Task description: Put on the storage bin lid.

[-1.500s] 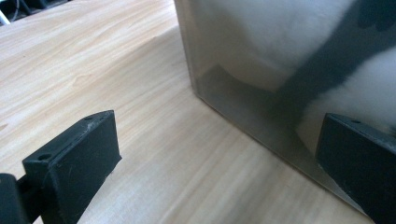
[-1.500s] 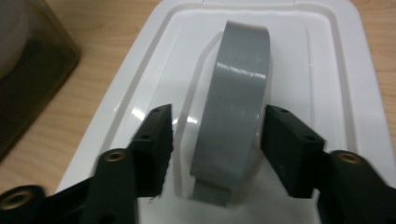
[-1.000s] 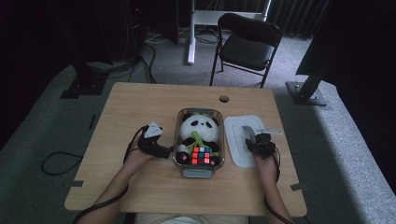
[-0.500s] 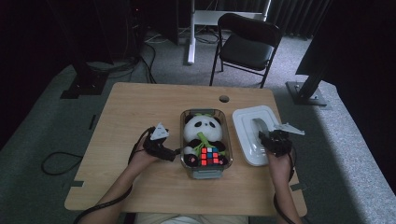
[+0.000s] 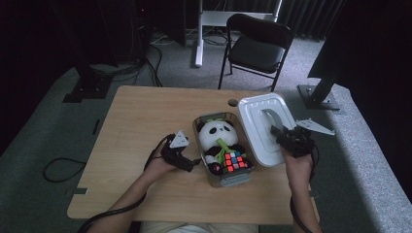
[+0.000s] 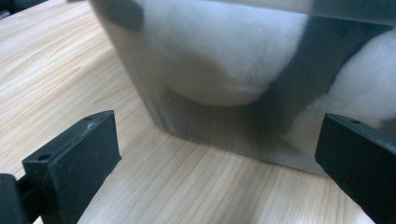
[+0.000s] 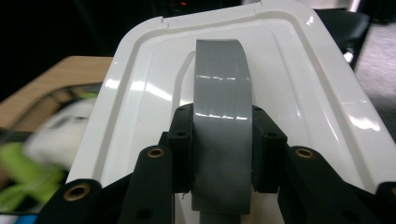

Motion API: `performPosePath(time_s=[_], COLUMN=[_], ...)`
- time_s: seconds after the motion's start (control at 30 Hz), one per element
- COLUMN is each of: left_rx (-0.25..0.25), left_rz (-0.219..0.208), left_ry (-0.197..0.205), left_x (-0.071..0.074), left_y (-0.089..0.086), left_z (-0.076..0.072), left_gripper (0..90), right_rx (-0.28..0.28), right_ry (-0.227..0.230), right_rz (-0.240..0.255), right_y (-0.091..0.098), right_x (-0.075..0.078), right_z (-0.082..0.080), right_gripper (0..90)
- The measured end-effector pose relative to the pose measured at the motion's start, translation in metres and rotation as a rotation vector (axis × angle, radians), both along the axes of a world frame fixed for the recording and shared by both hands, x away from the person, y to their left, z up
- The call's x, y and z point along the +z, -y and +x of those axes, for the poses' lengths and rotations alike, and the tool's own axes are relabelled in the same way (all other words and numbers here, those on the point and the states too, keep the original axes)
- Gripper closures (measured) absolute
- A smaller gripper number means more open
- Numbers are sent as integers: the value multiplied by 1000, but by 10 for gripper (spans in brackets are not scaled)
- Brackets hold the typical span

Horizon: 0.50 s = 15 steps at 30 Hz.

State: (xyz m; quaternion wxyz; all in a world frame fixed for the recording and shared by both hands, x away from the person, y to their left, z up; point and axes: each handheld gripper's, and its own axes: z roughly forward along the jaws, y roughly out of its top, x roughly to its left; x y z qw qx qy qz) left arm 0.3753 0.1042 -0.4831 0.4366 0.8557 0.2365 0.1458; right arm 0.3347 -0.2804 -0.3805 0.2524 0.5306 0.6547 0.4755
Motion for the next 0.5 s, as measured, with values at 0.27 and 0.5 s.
performPosePath(time_s=[0.27,0.5], left_rx=[-41,-57], left_rz=[10,15], left_ry=[4,15], left_x=[1,3], left_y=[21,39], left_z=[-1,-1], left_gripper=[4,4], right_rx=[128,212], right_ry=[-9,-38], right_rz=[-4,-7], right_y=[-32,-56], right_x=[7,3], right_z=[-7,-9], right_gripper=[665,665])
